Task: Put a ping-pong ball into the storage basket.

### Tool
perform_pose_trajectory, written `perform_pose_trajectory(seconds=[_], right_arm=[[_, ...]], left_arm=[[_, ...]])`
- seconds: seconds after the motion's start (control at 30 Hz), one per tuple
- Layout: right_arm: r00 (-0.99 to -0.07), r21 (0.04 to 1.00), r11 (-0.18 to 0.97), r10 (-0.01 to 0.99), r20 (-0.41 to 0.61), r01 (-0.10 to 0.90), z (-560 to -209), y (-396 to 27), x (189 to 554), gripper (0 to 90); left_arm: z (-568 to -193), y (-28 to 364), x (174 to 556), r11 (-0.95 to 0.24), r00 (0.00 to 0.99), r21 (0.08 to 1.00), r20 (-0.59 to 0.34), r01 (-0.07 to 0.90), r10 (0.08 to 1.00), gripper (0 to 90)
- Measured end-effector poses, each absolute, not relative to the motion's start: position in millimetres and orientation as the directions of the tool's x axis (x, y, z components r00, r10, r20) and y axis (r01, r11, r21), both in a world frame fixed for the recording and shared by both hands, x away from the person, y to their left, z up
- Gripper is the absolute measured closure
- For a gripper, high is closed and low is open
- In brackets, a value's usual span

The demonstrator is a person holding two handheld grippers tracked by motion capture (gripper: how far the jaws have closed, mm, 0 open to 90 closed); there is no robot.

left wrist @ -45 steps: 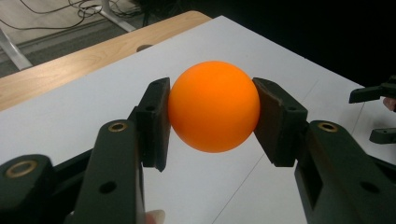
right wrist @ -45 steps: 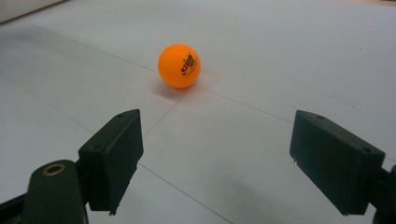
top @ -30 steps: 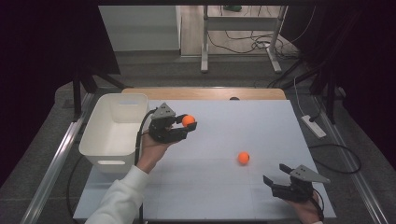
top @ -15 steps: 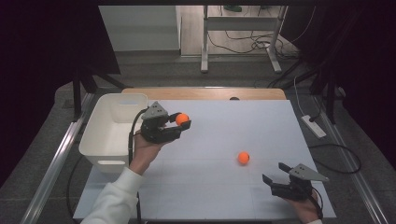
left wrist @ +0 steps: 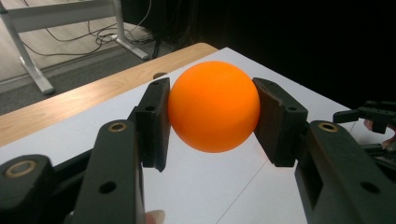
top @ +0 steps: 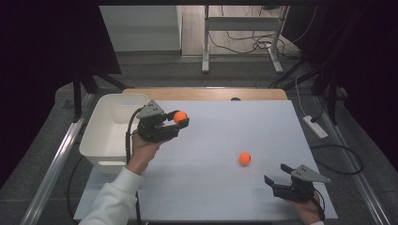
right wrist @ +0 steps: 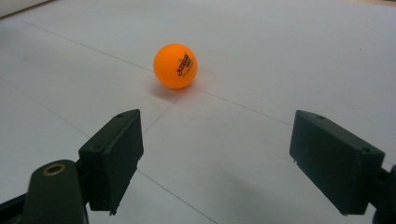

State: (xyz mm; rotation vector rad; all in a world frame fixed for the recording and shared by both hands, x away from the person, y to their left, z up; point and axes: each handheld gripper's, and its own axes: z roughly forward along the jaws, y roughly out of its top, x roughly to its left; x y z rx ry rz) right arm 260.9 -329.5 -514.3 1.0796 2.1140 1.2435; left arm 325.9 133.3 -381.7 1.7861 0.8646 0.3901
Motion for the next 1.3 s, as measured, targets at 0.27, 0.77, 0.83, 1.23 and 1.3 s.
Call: perform_pose_trajectory(seconds=[0.27, 0.77, 0.83, 1.23, 1.3], right_arm=[[-0.588, 0.871, 0.287, 0.809, 0.003, 0.399, -515.2, -328.8, 261.6, 17.5], [-0.581, 0.873, 0.282, 0.814, 0.002, 0.398, -513.8, -334.2, 264.0, 17.5], [-0.582, 0.874, 0.281, 0.813, 0.003, 0.397, -514.0, -334.1, 264.0, 17.5], [-0.585, 0.871, 0.289, 0.811, -0.002, 0.398, -514.4, -331.3, 265.6, 17.6], [-0.585, 0.871, 0.289, 0.811, -0.002, 0.397, -514.5, -331.1, 265.6, 17.6]], left_arm=[[-376.2, 140.8, 326.8, -0.153, 0.675, 0.919, -0.145, 0.362, 0.723, 50.3], [-365.0, 151.6, 322.7, -0.140, 0.648, 0.927, -0.129, 0.348, 0.751, 50.3], [-365.2, 152.7, 323.1, -0.141, 0.646, 0.926, -0.129, 0.350, 0.752, 50.3], [-364.8, 173.8, 327.7, -0.113, 0.585, 0.924, -0.133, 0.365, 0.800, 50.3], [-364.7, 176.6, 328.5, -0.110, 0.577, 0.923, -0.134, 0.368, 0.805, 50.3]])
